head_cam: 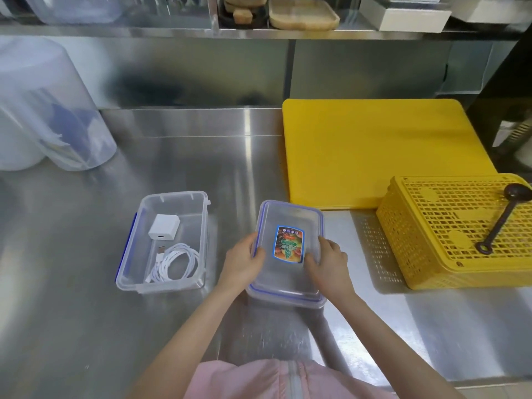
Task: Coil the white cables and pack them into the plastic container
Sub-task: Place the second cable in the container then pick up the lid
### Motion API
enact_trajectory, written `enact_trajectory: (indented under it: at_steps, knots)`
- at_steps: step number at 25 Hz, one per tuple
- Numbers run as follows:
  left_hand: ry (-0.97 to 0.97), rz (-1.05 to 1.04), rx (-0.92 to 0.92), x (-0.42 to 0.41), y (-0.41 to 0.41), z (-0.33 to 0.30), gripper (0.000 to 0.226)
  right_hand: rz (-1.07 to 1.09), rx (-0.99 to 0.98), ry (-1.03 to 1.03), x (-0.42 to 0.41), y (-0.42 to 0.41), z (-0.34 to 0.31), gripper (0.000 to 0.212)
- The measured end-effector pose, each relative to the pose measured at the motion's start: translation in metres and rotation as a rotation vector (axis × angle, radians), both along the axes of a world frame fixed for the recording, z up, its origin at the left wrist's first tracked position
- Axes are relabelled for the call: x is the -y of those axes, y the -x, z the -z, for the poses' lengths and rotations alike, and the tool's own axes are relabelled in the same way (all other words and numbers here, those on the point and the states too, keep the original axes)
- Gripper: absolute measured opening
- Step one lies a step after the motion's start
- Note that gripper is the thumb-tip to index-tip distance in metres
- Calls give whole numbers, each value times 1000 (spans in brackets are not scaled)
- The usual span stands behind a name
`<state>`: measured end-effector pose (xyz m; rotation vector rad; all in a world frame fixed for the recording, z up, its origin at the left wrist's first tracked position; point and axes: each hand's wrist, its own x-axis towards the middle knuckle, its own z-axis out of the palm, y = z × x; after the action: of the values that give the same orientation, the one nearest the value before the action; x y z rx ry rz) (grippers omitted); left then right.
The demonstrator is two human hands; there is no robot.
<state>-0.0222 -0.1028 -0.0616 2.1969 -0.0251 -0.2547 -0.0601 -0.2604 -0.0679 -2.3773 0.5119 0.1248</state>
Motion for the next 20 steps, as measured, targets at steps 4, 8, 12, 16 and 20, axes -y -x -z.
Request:
enact_trajectory:
  at_steps: [4, 8, 12, 16, 20]
  knots:
    - [111, -26, 82, -19, -1, -19, 35, 22, 101, -22, -15, -6, -25, 47]
    - [187, -131, 108, -49, 1, -35, 37, 19, 215, -74, -43, -11, -46, 44]
    - [220, -241, 79, -91, 2, -45, 35, -47, 267, -121, -84, -19, -52, 44]
    - [170, -296, 61, -138, 3, -49, 35, -81, 275, -191, -136, -27, -51, 44]
    - [135, -312, 53, -174, 0, -43, 36, -90, 272, -229, -172, -33, -41, 42]
